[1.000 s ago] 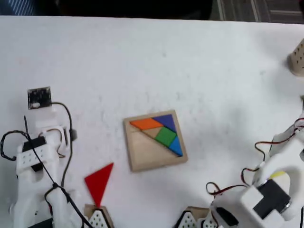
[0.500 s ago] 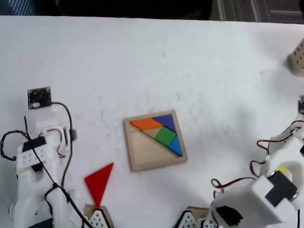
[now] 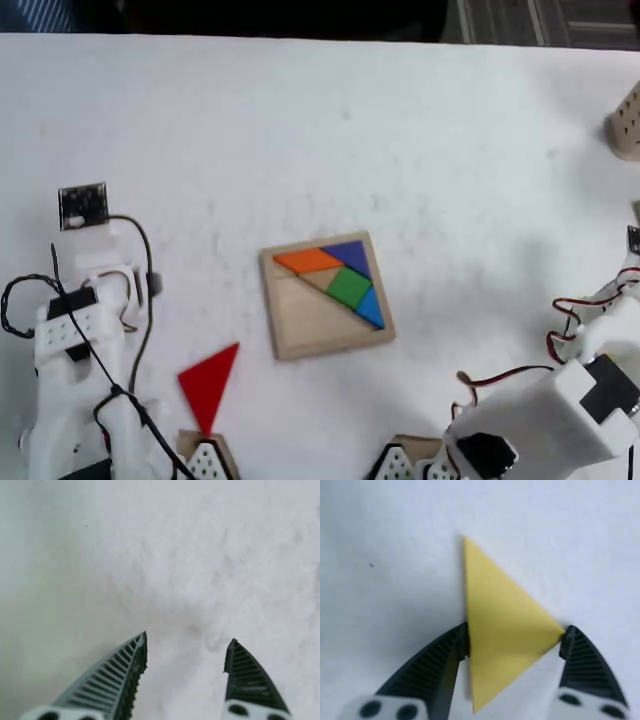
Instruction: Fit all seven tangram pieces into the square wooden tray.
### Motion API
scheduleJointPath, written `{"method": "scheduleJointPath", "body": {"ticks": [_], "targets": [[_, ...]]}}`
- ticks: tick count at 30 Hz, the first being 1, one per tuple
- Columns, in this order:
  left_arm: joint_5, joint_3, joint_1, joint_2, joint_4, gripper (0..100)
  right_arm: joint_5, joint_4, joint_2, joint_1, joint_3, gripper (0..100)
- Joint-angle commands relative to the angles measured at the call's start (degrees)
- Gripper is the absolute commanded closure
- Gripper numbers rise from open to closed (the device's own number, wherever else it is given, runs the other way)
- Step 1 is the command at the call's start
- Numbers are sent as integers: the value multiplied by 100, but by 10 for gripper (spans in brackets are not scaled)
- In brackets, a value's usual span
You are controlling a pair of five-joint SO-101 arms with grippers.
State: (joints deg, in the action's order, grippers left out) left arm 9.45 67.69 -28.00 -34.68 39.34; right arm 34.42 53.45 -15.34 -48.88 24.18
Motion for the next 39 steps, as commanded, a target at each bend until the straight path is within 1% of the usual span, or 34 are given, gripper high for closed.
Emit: {"method": "scheduleJointPath", "body": {"ticks": [1,3,5,8,12,16,18,22,24,29,34,39], "targets": [[62,-35,-101,-215,44,843,79,-259,-409,215,-53,832],[62,-35,-101,-215,44,843,88,-347,-505,268,-53,899],[62,-35,-101,-215,44,843,88,-312,-514,268,-105,933],[62,-35,-101,-215,44,843,132,-189,-514,215,-281,935],[62,-35,-101,-215,44,843,536,286,-514,215,-554,936],[62,-35,-101,-215,44,843,563,655,-207,207,-853,928],[62,-35,-101,-215,44,843,536,769,101,215,-993,889],[62,-35,-101,-215,44,843,325,752,567,347,-1257,748],[62,-35,-101,-215,44,843,299,752,558,426,-1398,703],[62,-35,-101,-215,44,843,264,752,-4,620,-1829,711],[62,-35,-101,-207,44,843,-26,532,-936,611,-2699,710],[62,-35,-101,-207,44,843,0,769,-1921,655,-3402,710]]}}
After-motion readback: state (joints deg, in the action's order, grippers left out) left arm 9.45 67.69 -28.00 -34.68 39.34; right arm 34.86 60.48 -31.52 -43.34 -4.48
